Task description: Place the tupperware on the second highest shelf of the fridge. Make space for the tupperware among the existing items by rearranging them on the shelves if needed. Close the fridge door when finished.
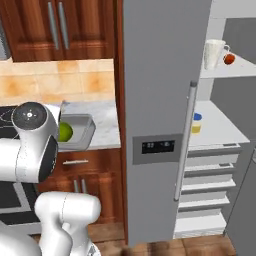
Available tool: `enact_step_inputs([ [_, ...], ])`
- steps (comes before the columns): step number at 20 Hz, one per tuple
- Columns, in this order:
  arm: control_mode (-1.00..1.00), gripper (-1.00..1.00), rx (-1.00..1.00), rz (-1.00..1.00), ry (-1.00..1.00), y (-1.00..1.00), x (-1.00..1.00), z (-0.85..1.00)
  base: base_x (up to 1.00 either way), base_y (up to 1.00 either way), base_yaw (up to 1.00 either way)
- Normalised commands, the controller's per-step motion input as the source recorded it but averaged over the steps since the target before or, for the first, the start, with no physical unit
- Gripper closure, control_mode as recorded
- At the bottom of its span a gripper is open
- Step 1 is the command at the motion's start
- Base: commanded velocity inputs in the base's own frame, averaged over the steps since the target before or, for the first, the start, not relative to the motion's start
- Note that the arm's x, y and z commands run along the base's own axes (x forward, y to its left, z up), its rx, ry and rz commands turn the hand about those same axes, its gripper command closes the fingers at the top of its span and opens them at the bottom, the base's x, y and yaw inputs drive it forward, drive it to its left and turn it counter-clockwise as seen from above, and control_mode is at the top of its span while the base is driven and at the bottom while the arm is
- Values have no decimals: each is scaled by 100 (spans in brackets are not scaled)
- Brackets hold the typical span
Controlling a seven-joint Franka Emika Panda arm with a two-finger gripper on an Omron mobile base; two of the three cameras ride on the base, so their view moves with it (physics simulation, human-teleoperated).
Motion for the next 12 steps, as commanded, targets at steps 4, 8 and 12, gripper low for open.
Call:
enact_step_inputs([
  [4, 100, 100, 0, 0, 0, 0, 0, 0, 0, -74, -43],
  [8, 100, 100, 0, 0, 0, 0, 0, 0, 11, -86, -34],
  [12, 100, 100, 0, 0, 0, 0, 0, 0, 31, -86, -22],
])
